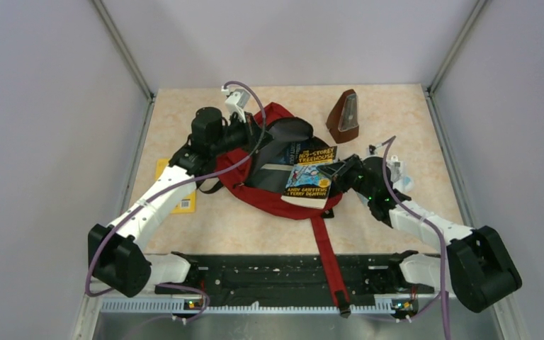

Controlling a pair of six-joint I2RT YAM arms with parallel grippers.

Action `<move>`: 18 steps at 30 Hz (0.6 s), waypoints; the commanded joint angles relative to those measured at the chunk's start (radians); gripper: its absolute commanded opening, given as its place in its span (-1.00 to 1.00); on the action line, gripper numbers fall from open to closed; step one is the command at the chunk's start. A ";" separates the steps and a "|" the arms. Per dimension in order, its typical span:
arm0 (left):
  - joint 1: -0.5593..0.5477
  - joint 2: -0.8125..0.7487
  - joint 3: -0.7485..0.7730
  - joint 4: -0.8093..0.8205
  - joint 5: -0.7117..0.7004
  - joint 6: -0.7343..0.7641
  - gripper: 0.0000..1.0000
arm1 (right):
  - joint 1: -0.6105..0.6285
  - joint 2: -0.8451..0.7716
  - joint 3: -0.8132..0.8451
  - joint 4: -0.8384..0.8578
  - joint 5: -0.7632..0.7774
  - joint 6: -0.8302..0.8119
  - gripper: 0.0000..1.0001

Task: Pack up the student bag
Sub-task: Place the book in the student bag.

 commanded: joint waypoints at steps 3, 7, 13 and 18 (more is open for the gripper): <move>0.000 -0.059 0.007 0.101 0.032 0.005 -1.00 | 0.048 0.123 0.117 0.249 0.127 0.080 -1.00; 0.002 -0.062 0.010 0.095 0.033 0.012 -1.00 | 0.063 0.241 0.167 0.313 0.191 0.110 -1.00; 0.001 -0.069 0.010 0.093 0.038 0.010 -1.00 | 0.143 0.424 0.307 0.370 0.325 0.080 -1.00; 0.001 -0.067 0.009 0.089 0.034 0.016 -1.00 | 0.211 0.561 0.401 0.447 0.467 0.054 -1.00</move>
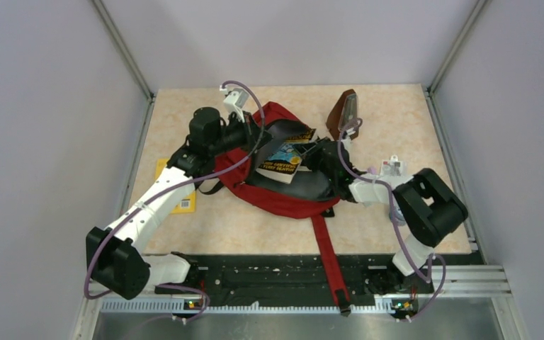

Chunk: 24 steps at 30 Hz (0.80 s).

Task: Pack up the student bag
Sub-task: Place the book in the student bag.

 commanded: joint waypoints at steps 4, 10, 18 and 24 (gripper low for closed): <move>0.001 -0.045 0.011 0.082 0.033 0.009 -1.00 | 0.068 0.165 0.191 0.188 0.212 -0.044 -0.89; 0.002 -0.053 0.014 0.065 0.011 0.029 -1.00 | 0.078 0.184 0.189 0.147 0.217 -0.125 -0.25; 0.002 -0.059 0.018 0.051 -0.002 0.045 -1.00 | 0.079 0.065 0.074 0.057 0.257 -0.243 0.25; 0.001 -0.064 0.020 0.046 -0.009 0.052 -1.00 | 0.079 0.030 0.004 0.066 0.260 -0.303 -0.08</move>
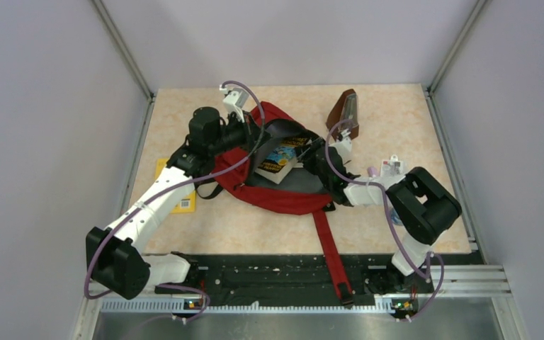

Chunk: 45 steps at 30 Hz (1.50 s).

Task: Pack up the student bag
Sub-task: Place the book in the student bag.

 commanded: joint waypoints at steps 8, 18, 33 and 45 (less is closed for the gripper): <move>0.000 -0.060 0.021 0.039 0.002 0.020 -1.00 | 0.012 0.056 0.068 0.072 -0.086 -0.117 -0.78; 0.000 -0.040 0.020 0.006 -0.052 0.020 -1.00 | 0.019 0.053 0.055 0.105 -0.091 -0.150 -0.77; 0.135 0.149 0.111 -0.284 -0.651 0.008 0.64 | -0.010 -0.518 -0.216 -0.132 -0.003 -0.455 0.32; 0.501 -0.152 -0.219 -0.190 -0.612 -0.170 0.92 | -0.129 -0.720 -0.075 -0.430 -0.239 -0.728 0.76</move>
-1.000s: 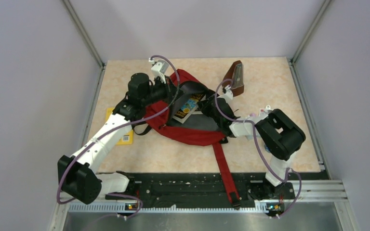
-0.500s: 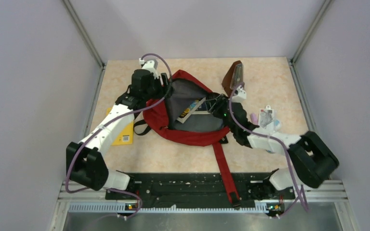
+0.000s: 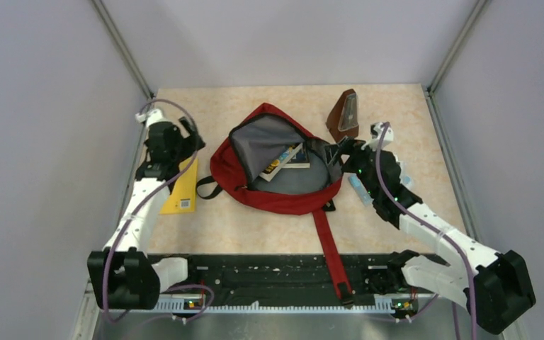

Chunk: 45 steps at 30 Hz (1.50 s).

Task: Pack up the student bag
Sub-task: Place the book in the student bag, then adjust the book at the center of the board.

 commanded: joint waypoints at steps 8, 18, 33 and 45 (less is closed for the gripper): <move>0.474 -0.097 -0.225 0.031 0.006 -0.041 0.91 | 0.128 0.214 0.357 -0.104 -0.417 -0.228 0.68; 0.555 0.108 -0.233 0.051 0.021 -0.058 0.92 | 0.363 0.711 0.829 -0.303 -0.526 -0.286 0.62; 0.556 0.205 -0.283 0.044 0.116 -0.098 0.89 | 0.427 1.316 1.494 -0.610 -0.602 -0.279 0.51; 0.448 0.093 -0.427 0.122 0.314 -0.168 0.80 | 0.452 1.355 1.552 -0.694 -0.446 -0.309 0.47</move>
